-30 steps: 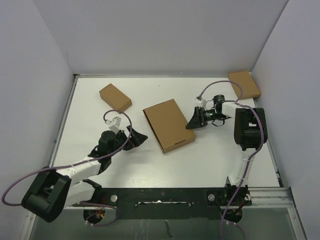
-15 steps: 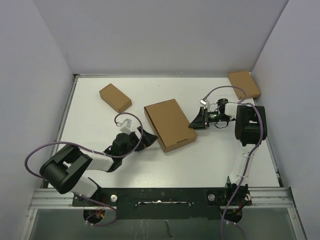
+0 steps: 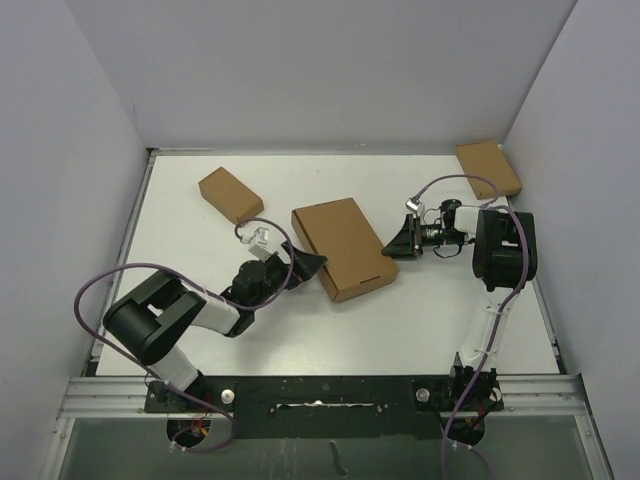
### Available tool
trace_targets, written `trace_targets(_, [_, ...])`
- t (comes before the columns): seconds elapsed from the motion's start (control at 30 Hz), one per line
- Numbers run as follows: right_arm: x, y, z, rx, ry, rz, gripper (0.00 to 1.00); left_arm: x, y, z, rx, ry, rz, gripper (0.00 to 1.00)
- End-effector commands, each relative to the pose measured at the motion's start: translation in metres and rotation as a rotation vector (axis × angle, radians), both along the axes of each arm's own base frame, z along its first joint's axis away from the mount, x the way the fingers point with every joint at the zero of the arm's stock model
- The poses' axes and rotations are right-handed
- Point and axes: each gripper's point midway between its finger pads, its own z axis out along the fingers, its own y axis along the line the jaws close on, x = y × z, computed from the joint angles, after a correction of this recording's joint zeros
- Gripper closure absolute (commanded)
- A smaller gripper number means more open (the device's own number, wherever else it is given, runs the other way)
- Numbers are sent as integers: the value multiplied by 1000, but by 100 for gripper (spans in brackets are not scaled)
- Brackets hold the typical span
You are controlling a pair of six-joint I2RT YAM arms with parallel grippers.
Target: Fold the paper box
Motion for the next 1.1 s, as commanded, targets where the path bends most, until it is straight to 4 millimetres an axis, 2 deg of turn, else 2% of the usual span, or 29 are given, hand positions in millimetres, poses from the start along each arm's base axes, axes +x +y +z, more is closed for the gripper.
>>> trace_targets(0.0, [2, -15, -40, -158, -32, 11, 80, 11, -17, 17, -68, -39, -10, 2])
trace_targets(0.17, [1, -14, -40, -160, -31, 14, 80, 16, -24, 0, -50, 8, -9, 2])
trace_targets(0.37, [1, -14, -41, -162, -34, 16, 80, 23, -45, -3, -68, 21, -44, 3])
trace_targets(0.47, [2, -14, -39, -158, -37, 17, 79, 24, -49, -3, -74, 22, -45, 15])
trace_targets(0.57, [2, -13, -36, -146, -42, 17, 77, 24, -48, -2, -75, 31, -37, 41])
trace_targets(0.63, [3, -12, -33, -138, -49, 19, 75, 24, -47, 1, -62, 26, -36, 44])
trace_targets(0.73, [5, -11, -24, -120, -70, 20, 68, 24, -45, 6, -49, 13, -38, 56])
trace_targets(0.9, [12, -12, 13, -89, -170, 22, 40, 24, -34, 21, -5, -13, -36, 72])
trace_targets(0.97, [14, -16, 31, -88, -226, 14, 34, 22, -24, 25, 32, -9, -38, 76])
trace_targets(1.07, [14, -22, 52, -95, -294, 1, 31, 13, -1, 31, 106, 20, -52, 81])
